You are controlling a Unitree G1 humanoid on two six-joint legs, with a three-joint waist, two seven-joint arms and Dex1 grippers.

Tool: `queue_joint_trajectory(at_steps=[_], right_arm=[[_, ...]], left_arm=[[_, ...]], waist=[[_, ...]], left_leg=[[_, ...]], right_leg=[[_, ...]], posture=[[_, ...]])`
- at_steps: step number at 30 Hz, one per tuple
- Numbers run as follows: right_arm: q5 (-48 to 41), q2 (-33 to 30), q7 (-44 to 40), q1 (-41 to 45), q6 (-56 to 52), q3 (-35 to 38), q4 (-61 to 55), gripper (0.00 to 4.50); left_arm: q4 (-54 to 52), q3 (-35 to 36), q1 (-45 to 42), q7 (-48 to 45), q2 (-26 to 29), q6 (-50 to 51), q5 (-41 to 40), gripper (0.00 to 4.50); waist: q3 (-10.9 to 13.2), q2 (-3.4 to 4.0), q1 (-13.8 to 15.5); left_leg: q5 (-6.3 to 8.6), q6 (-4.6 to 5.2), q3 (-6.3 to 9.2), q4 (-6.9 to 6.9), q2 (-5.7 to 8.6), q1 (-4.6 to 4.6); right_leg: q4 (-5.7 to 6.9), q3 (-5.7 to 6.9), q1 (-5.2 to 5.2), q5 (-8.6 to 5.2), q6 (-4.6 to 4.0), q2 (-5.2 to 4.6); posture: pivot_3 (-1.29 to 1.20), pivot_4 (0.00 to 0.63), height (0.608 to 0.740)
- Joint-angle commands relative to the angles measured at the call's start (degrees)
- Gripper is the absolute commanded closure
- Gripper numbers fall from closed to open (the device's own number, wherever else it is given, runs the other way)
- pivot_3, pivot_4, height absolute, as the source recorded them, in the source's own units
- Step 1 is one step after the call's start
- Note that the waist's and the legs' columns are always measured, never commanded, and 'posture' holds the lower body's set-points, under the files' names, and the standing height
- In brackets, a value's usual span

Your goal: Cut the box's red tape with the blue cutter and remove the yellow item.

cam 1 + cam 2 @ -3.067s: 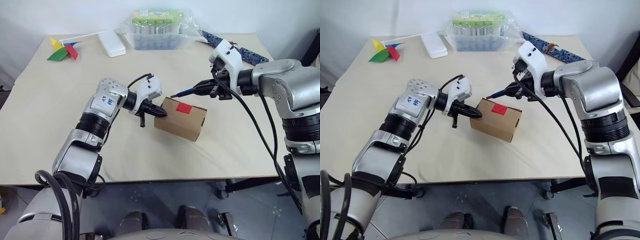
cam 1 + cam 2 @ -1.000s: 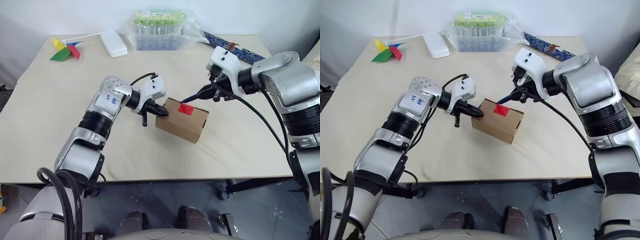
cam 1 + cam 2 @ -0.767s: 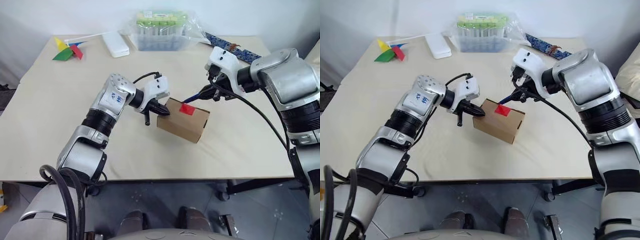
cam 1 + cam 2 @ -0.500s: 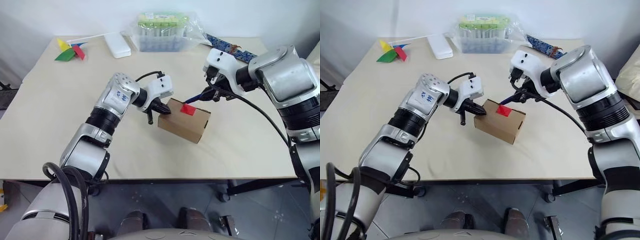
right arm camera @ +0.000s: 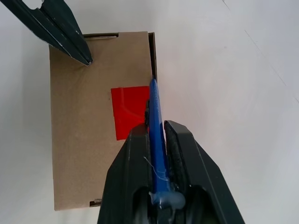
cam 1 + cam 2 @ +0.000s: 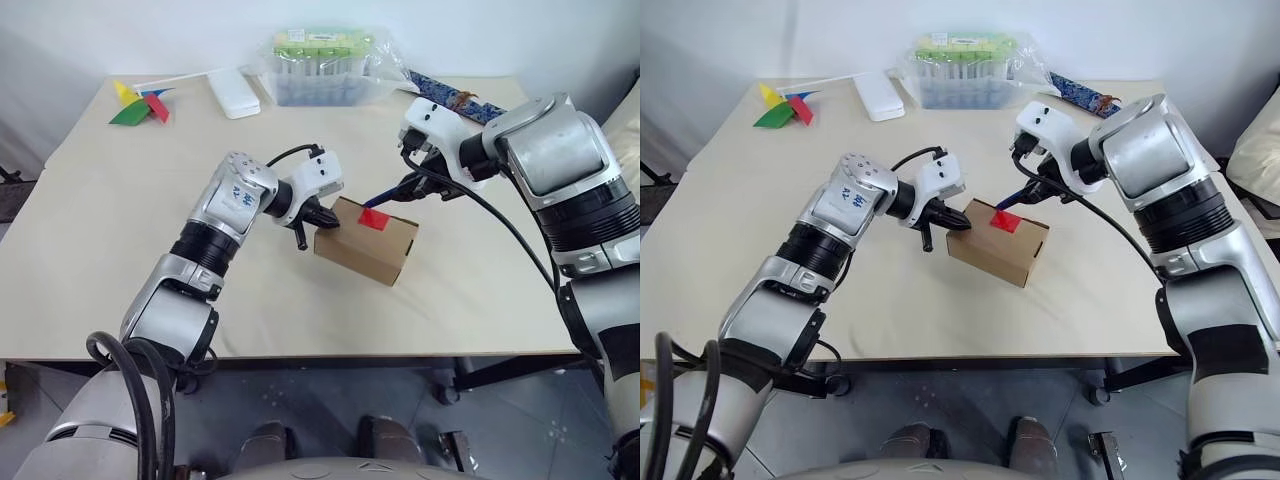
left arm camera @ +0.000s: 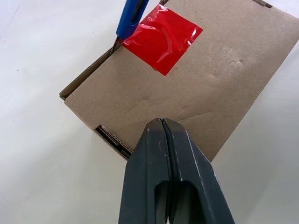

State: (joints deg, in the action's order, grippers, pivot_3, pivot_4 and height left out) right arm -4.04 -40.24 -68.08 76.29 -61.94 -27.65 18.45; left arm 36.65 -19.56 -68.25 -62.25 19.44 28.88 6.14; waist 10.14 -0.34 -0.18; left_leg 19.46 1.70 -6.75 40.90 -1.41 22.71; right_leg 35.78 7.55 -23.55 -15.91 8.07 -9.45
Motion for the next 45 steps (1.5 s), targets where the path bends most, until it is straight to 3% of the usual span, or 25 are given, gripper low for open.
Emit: queue_joint_trajectory(at_steps=[1, 10, 18, 45], right_arm=[[0.6, -2.4, -3.2, 1.0, 0.4, -1.8, -1.1, 4.33], [2.6, -4.8, -7.3, 1.1, 3.0, -4.1, -0.9, 4.33], [2.7, -2.2, -7.1, 2.6, 0.4, -3.4, -0.6, 4.33], [6.7, -10.8, -16.1, 1.4, 1.5, -9.8, -3.0, 4.33]], left_arm=[[1.6, -2.9, 3.4, -0.2, -0.1, 2.5, 2.1, 4.50], [1.5, -2.8, 3.5, 0.4, -0.2, 3.3, 2.2, 4.50], [2.6, -2.9, 3.1, 1.3, -0.8, 2.9, 2.5, 4.50], [4.9, -2.5, 2.5, 2.1, -1.7, 2.4, 2.7, 4.50]], waist=[[0.0, 0.00, 0.1], [0.0, 0.00, 0.2], [0.0, 0.00, 0.1], [0.0, 0.01, 0.5]], left_leg=[[0.00, 0.00, 0.00, 0.00, 0.00, 0.00], [0.03, 0.01, 0.01, 0.00, 0.02, 0.01], [0.04, 0.01, 0.00, 0.01, -0.01, 0.01], [0.06, 0.05, 0.00, 0.03, -0.14, 0.03]], right_leg=[[0.00, 0.01, 0.00, 0.00, 0.00, 0.00], [-0.01, 0.02, 0.00, 0.00, 0.00, 0.00], [-0.02, 0.01, 0.00, 0.00, 0.00, 0.00], [-0.10, 0.02, 0.01, 0.00, 0.00, -0.07]], posture=[[0.00, 0.150, 0.740], [0.00, 0.150, 0.740], [0.00, 0.150, 0.740], [0.00, 0.150, 0.740]])
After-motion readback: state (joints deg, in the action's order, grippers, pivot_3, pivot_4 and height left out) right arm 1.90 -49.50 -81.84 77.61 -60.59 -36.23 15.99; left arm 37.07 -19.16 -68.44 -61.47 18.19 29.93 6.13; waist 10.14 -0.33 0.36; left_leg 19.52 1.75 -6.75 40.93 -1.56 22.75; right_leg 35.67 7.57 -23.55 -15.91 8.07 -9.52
